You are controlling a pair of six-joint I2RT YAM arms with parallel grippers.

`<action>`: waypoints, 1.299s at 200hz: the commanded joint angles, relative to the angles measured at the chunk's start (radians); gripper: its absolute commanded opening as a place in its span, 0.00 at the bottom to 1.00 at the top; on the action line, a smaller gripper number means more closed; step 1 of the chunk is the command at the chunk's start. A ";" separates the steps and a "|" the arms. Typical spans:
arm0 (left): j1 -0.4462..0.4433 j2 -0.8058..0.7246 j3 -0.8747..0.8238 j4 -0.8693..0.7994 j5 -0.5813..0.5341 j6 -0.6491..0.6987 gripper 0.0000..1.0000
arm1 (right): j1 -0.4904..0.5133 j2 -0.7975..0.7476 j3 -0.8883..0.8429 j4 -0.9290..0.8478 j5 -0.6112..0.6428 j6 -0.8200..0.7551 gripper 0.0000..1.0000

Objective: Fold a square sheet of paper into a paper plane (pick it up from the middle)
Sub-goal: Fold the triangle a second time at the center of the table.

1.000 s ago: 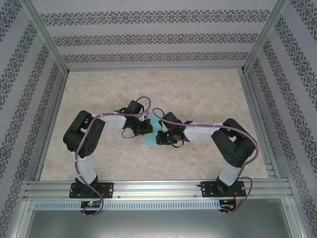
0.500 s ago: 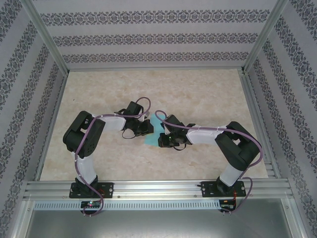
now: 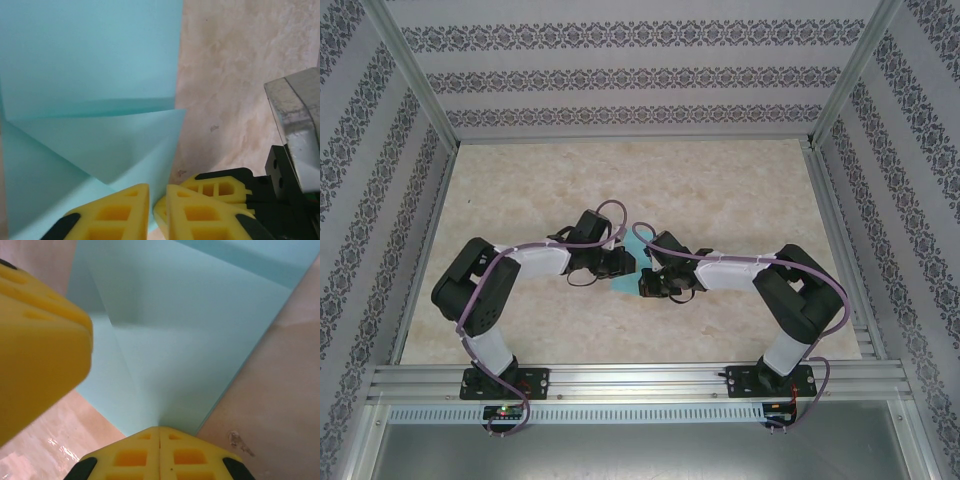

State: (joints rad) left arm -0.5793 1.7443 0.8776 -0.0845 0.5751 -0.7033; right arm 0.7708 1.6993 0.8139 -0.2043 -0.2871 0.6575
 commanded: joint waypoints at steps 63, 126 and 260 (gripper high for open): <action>-0.056 0.077 -0.010 0.053 -0.012 -0.032 0.07 | 0.019 0.048 -0.007 -0.095 0.042 0.003 0.05; -0.052 0.098 -0.040 0.055 -0.090 0.021 0.07 | 0.027 0.084 -0.015 -0.152 0.073 -0.010 0.05; 0.095 0.145 0.050 -0.008 -0.136 0.116 0.07 | 0.039 0.158 -0.065 -0.248 0.140 -0.039 0.05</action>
State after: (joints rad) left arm -0.5606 1.8481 0.9047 -0.0738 0.5690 -0.6327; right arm 0.7856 1.7290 0.8444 -0.2642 -0.2520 0.6342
